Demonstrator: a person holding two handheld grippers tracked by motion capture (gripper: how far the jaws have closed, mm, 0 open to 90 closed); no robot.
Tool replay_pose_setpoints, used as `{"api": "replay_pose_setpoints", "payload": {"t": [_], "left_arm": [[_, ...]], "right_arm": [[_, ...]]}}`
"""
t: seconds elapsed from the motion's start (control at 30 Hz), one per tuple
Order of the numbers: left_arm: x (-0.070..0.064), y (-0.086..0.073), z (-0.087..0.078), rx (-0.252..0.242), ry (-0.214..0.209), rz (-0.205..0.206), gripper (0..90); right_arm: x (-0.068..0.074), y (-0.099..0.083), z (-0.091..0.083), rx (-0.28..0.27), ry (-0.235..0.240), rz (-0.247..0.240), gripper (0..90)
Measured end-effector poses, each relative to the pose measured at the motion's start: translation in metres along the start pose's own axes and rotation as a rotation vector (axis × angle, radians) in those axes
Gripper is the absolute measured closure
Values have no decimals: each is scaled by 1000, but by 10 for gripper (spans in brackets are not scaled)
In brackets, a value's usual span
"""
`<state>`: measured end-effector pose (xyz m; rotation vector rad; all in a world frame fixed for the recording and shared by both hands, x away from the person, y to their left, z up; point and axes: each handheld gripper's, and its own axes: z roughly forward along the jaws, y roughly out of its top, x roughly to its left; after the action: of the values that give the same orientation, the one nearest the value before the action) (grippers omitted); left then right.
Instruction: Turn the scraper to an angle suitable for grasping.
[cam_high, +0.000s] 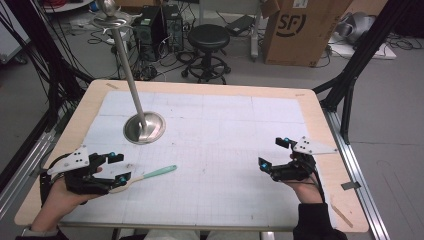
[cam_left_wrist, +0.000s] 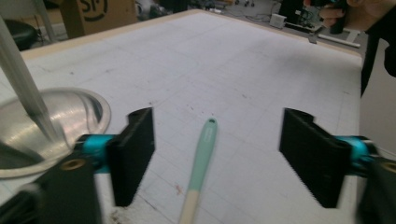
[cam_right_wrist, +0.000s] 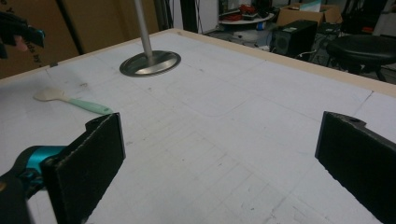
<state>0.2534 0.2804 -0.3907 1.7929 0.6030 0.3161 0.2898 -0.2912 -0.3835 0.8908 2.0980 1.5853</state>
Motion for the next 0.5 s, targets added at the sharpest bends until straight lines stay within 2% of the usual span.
{"api": "replay_pose_setpoints", "payload": {"t": [0.03, 0.1, 0.2, 0.33, 0.5], "left_arm": [[0, 1, -1, 1, 2, -3, 188], [-1, 3, -2, -4, 29, 28, 172], [0, 7, -2, 22, 43, 37, 161], [4, 11, -1, 52, 26, 48, 162], [8, 17, 3, 149, -8, 95, 169]], "right_arm": [[0, 0, 0, 3, 2, 4, 6], [-1, 1, 0, -1, 2, 0, 6], [-3, 3, -2, -17, -2, -2, 6], [-2, 3, -3, -19, 0, 3, 6], [-1, 1, 3, -3, 13, 5, 6]]}}
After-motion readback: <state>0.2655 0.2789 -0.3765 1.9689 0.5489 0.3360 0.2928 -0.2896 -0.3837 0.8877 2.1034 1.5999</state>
